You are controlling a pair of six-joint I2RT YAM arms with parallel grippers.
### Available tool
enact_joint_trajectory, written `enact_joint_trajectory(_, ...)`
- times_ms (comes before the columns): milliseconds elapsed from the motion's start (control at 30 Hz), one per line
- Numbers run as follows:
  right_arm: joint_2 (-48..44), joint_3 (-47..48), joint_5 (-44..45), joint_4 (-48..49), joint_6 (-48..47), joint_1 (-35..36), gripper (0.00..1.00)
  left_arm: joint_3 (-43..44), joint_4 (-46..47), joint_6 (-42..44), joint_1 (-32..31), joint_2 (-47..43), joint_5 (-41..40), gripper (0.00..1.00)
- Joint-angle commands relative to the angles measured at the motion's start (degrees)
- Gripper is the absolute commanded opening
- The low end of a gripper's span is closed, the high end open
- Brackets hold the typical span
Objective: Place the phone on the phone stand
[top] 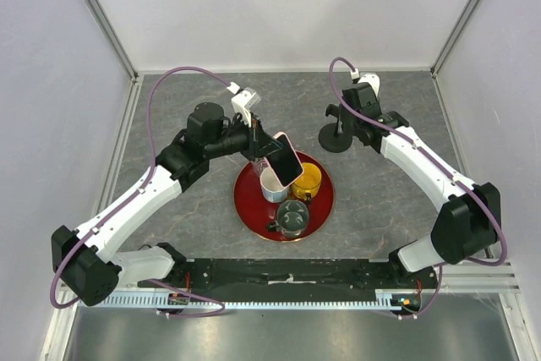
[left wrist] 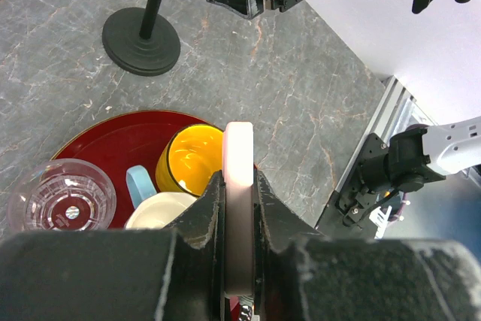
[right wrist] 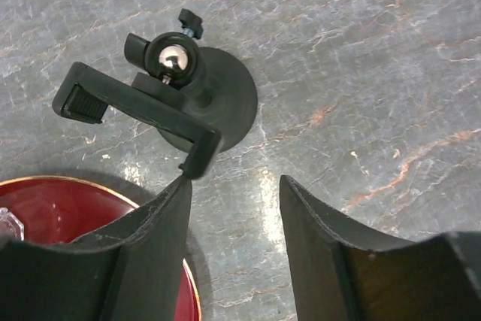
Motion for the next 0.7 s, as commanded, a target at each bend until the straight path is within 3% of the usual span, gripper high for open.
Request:
enact_joint_trajectory(0, 0.6, 1.2, -3.7, 3.8, -1.9, 0.0, 0.57, 2.1, 3.5, 2.2, -1.2, -1.7, -1.0, 0.02)
enact_joint_trajectory(133, -0.5, -0.3, -2.5, 4.6, -1.9, 0.0, 0.64, 2.0, 3.3, 2.8, -1.8, -1.7, -1.5, 0.02)
enact_joint_trajectory(300, 0.2, -0.7, -1.0, 6.0, -3.8, -0.5, 0.6, 2.0, 2.9, 4.0, -1.8, -2.0, -2.2, 0.02)
enact_joint_trajectory(500, 2.6, -0.5, -1.4, 10.0, -7.0, -0.8, 0.46, 2.4, 2.6, 7.1, -1.9, -1.2, 0.3, 0.02)
enact_joint_trajectory(667, 5.1, 1.3, -4.9, 10.6, -9.6, -1.0, 0.16, 2.9, 2.3, 9.2, -2.1, -0.2, -0.1, 0.02)
